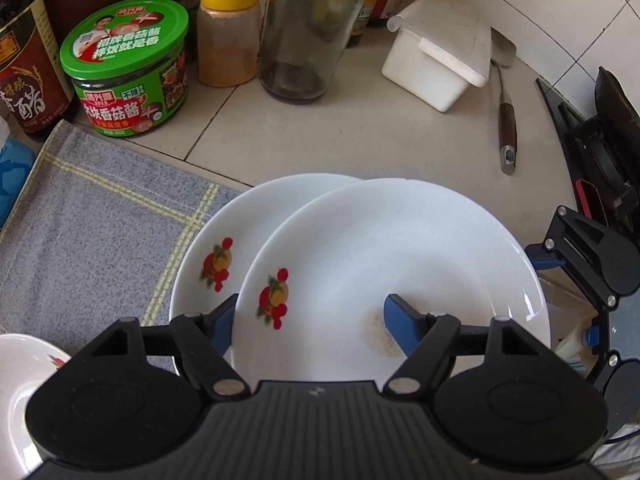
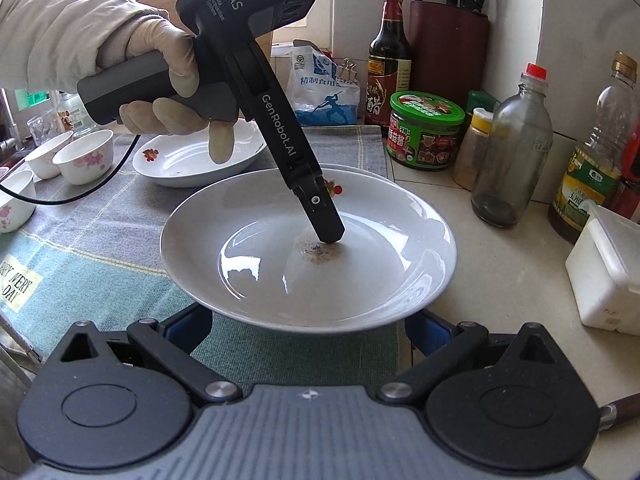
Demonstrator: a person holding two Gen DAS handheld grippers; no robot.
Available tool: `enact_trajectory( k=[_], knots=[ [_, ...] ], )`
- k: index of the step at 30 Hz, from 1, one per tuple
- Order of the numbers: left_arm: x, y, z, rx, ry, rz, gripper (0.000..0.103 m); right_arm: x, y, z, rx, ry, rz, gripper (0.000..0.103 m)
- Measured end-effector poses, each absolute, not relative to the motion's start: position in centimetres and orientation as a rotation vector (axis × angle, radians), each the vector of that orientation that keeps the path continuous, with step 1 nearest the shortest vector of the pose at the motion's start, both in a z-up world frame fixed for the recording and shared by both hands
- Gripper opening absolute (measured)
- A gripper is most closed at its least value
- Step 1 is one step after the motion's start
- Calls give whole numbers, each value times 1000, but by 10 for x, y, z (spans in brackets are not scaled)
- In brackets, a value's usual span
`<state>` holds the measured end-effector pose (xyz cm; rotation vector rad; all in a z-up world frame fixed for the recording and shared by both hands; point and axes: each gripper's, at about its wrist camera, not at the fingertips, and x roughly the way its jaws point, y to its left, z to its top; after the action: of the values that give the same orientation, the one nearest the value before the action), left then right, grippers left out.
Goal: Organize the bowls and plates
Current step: 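Lower the held plate with the left gripper onto another flowered white plate, then open the left gripper to release the plate onto the stack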
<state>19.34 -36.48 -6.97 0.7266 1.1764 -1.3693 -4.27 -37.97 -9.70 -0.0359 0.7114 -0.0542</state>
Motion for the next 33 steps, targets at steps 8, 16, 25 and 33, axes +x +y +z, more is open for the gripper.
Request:
enact_trajectory(
  k=[8, 16, 25, 33],
  knots=[
    [192, -370, -73, 746, 1165, -1355, 80, -46, -380, -95, -24, 694, -58, 103],
    [187, -376, -76, 780, 1135, -1337, 80, -46, -381, -94, -18, 673, -60, 103],
    [187, -378, -72, 781, 1100, -1319, 82, -45, -379, -96, -24, 674, -63, 103],
    [185, -375, -68, 774, 1058, -1296, 82, -44, -379, -96, -39, 677, -73, 103]
  ],
)
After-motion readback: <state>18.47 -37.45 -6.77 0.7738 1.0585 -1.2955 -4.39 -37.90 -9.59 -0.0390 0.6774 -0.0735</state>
